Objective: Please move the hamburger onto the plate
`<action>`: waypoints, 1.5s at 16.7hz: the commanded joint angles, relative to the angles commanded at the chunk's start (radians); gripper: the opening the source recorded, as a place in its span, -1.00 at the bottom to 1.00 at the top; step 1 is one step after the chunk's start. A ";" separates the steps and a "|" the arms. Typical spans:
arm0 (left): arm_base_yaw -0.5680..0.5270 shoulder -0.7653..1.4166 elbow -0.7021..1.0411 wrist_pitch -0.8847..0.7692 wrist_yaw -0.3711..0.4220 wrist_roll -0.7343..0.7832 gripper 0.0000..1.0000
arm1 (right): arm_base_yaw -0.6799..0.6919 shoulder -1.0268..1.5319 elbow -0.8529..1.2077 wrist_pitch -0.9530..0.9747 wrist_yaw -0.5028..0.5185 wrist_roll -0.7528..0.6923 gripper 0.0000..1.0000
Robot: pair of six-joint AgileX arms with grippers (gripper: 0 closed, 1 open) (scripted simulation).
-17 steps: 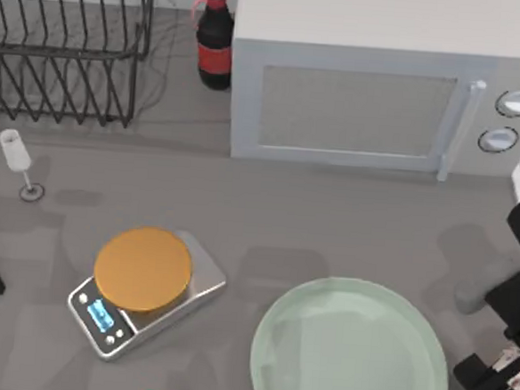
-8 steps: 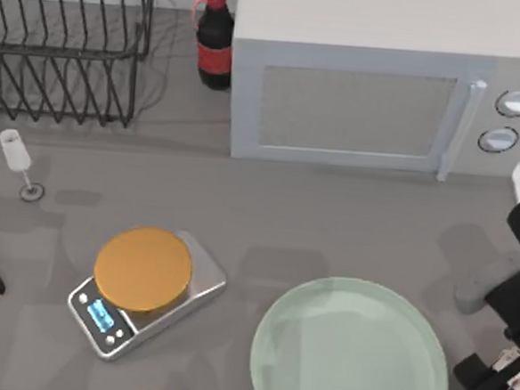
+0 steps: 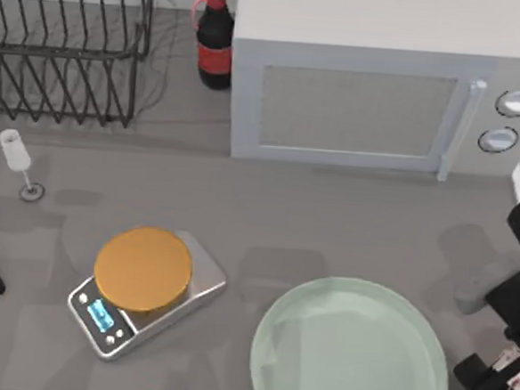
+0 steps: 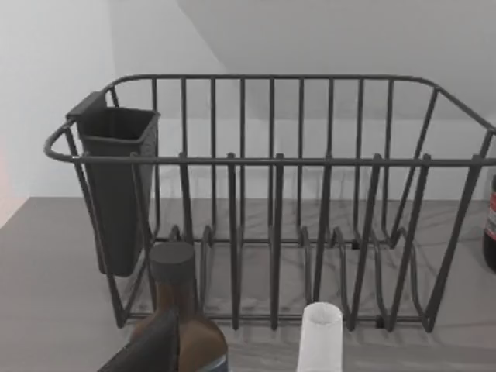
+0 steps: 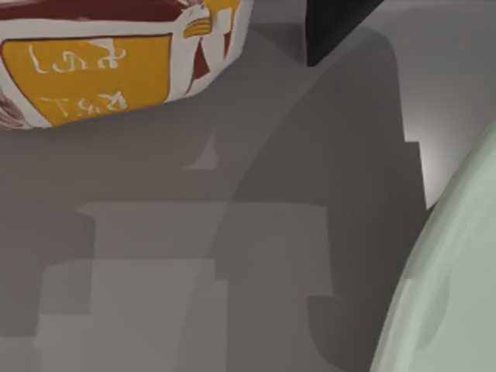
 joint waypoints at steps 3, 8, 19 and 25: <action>0.000 0.000 0.000 0.000 0.000 0.000 1.00 | -0.004 -0.075 0.040 -0.083 -0.012 -0.002 -1.00; 0.000 0.000 0.000 0.000 0.000 0.000 1.00 | -0.005 -0.130 0.150 -0.253 -0.012 -0.005 -1.00; 0.000 0.000 0.000 0.000 0.000 0.000 1.00 | -0.006 -0.244 0.317 -0.533 -0.012 -0.007 -1.00; 0.000 0.000 0.000 0.000 0.000 0.000 1.00 | 0.074 -0.211 0.350 -0.535 -0.010 0.143 -1.00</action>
